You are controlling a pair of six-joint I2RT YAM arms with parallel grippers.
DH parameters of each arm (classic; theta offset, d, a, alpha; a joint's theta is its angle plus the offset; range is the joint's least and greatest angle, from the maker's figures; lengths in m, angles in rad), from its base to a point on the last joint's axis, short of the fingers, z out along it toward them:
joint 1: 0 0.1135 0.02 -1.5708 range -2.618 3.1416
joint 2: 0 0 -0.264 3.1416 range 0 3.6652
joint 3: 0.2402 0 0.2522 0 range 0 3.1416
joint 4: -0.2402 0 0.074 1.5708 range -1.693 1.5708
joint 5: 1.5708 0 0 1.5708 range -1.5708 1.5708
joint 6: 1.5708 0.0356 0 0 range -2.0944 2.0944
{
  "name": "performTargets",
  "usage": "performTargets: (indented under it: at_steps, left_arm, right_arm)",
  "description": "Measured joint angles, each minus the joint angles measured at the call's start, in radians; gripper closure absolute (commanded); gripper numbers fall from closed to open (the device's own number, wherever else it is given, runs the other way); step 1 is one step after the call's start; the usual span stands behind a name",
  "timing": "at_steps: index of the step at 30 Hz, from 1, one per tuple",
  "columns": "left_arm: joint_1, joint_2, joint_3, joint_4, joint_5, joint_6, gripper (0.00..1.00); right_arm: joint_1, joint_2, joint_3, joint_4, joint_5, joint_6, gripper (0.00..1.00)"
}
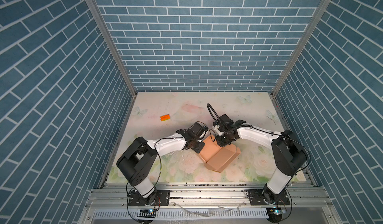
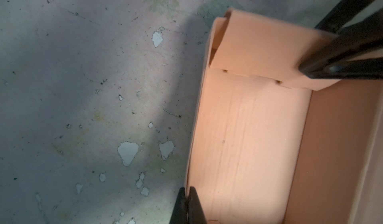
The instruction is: Fold the paper box
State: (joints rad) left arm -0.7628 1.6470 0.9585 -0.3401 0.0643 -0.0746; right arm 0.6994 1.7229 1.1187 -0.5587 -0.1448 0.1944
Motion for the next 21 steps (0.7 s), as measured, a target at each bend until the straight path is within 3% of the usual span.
performTargets:
  at_steps: [21]
  left_arm:
    - [-0.017, 0.000, -0.020, 0.025, 0.004, 0.002, 0.98]
  right_arm:
    - [-0.004, -0.010, -0.057, 0.216, -0.042, -0.028, 0.68]
